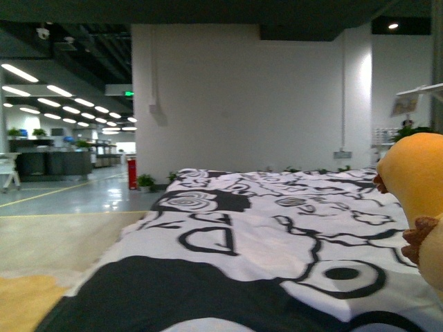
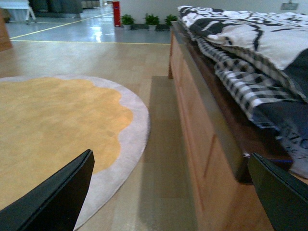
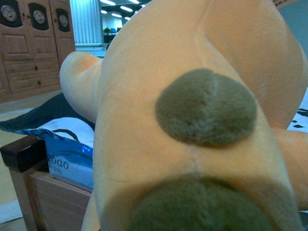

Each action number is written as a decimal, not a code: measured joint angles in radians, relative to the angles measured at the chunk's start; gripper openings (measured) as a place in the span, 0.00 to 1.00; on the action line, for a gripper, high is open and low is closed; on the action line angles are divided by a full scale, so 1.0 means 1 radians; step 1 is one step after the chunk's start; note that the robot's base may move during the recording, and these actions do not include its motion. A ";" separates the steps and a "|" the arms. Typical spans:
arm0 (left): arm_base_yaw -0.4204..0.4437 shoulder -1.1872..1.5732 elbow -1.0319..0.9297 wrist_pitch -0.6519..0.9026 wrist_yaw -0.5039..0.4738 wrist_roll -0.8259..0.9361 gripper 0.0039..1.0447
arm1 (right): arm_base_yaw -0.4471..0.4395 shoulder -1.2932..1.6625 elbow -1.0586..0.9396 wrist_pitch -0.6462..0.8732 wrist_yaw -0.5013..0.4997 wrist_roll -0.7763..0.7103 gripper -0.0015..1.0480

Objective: Put away toys

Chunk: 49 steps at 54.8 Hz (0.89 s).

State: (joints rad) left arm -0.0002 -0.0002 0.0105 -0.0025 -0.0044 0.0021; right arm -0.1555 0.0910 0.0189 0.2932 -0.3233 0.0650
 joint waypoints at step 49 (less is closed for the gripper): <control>0.000 0.001 0.000 0.000 0.002 0.000 0.95 | -0.001 -0.003 -0.001 0.000 0.010 -0.003 0.17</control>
State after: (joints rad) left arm -0.0002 0.0010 0.0105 -0.0025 -0.0021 0.0021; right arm -0.1566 0.0879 0.0181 0.2932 -0.3138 0.0624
